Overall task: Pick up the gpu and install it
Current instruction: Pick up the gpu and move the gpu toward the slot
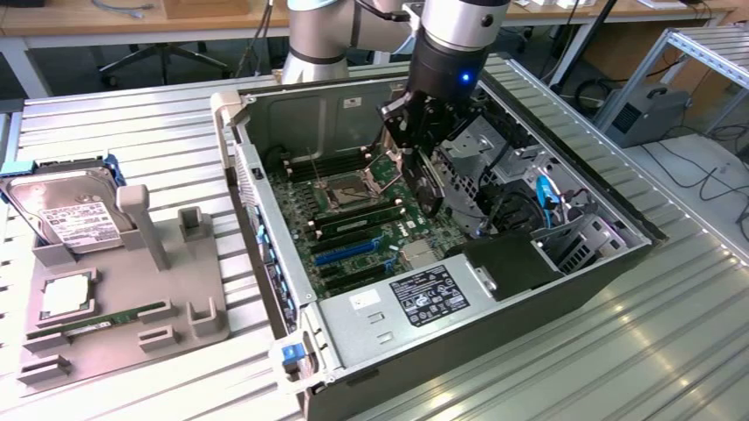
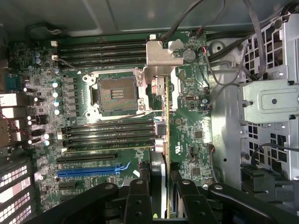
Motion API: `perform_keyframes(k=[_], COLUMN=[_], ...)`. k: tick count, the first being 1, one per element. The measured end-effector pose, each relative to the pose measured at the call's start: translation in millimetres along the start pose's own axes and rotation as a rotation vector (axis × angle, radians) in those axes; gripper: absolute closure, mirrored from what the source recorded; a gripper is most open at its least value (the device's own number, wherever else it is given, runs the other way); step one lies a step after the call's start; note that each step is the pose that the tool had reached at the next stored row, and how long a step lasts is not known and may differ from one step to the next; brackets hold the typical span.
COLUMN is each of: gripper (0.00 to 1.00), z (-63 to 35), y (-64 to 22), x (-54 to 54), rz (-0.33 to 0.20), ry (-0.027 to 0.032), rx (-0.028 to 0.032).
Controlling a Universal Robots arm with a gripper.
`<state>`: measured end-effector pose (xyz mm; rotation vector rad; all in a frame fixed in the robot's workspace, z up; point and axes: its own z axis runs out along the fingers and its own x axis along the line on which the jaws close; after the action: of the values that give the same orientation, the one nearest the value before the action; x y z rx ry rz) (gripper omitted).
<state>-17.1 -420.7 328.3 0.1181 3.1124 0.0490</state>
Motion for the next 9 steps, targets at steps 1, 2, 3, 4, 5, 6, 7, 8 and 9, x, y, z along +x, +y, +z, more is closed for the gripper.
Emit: perform_keyframes(k=[1, 2, 3, 4, 5, 6, 7, 8, 9], gripper=[0.73, 0.73, 0.73, 0.73, 0.73, 0.73, 0.73, 0.73, 0.73], z=[0.2, 0.4, 0.6, 1.2, 1.2, 1.2, 1.2, 1.2, 1.2], y=[0.0, 0.0, 0.0, 0.0, 0.0, 0.0, 0.0, 0.0, 0.0], x=[0.0, 0.0, 0.0, 0.0, 0.0, 0.0, 0.0, 0.0, 0.0], rz=[0.0, 0.0, 0.0, 0.0, 0.0, 0.0, 0.0, 0.0, 0.0], ry=[0.0, 0.0, 0.0, 0.0, 0.0, 0.0, 0.0, 0.0, 0.0], rx=[0.0, 0.0, 0.0, 0.0, 0.0, 0.0, 0.0, -0.0001, 0.0])
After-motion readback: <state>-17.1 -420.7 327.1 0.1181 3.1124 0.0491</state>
